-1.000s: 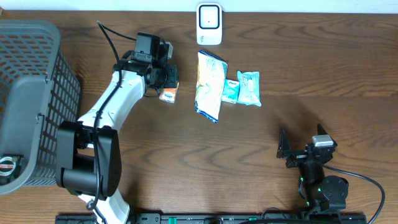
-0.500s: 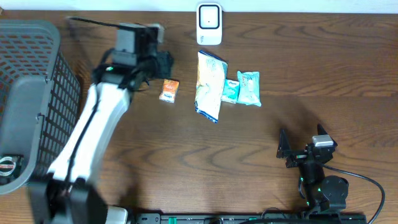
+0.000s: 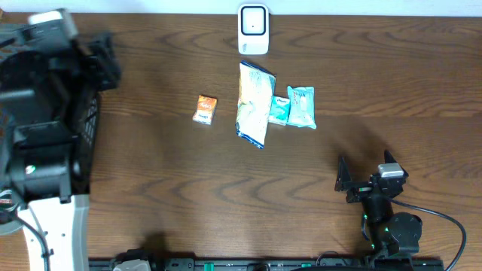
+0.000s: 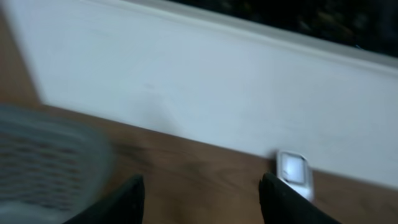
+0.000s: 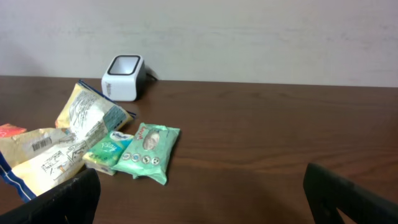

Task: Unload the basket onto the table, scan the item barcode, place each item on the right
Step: 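Release the orange pack and move the left gripper back into the basket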

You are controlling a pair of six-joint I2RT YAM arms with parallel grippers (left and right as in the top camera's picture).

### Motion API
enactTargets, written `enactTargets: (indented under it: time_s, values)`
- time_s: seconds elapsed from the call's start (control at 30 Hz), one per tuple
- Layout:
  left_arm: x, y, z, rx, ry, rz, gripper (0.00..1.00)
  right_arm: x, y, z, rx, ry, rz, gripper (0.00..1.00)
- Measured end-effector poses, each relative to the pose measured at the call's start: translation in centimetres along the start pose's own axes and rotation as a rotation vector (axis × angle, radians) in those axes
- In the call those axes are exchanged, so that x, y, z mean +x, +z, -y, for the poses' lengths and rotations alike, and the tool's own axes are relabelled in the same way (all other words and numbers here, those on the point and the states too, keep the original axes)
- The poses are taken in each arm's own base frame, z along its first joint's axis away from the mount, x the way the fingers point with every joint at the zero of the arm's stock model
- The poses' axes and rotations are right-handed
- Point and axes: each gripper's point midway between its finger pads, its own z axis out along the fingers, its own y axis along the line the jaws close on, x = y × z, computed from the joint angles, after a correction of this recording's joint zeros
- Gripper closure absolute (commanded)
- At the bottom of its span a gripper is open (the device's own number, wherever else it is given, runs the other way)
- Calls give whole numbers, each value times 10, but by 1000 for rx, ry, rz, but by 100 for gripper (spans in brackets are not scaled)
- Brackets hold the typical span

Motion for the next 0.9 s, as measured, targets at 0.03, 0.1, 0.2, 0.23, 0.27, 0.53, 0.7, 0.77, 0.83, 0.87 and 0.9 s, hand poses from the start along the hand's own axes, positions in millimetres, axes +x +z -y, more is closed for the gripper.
enactTargets:
  time_s: [0.03, 0.1, 0.2, 0.23, 0.27, 0.53, 0.7, 0.77, 0.83, 0.87, 0.9]
  values:
    - [-5, -3, -10, -29, -6, 16, 40, 0, 0, 0, 0, 0, 0, 1]
    - [-12, -9, -33, -92, -20, 42, 40, 0, 0, 0, 0, 0, 0, 1]
    - [-19, -17, -75, -204, -47, 67, 40, 0, 0, 0, 0, 0, 0, 1]
    - [-20, -19, -86, -234, -54, 71, 40, 0, 0, 0, 0, 0, 0, 1]
    - [-21, -22, -98, -267, -63, 73, 40, 0, 0, 0, 0, 0, 0, 1]
    - [17, -26, -179, -487, -157, -58, 27, 0, 0, 0, 0, 0, 0, 1]
    - [63, -23, -221, -666, -216, -218, 24, 0, 0, 0, 0, 0, 0, 1]
    - [82, -25, -235, -746, -249, -273, 24, 0, 0, 0, 0, 0, 0, 1]
    - [100, -28, -248, -826, -287, -329, 23, 0, 0, 0, 0, 0, 0, 1]
    - [106, -29, -251, -852, -299, -347, 23, 0, 0, 0, 0, 0, 0, 1]
    - [117, -31, -258, -899, -321, -376, 21, 0, 0, 0, 0, 0, 0, 1]
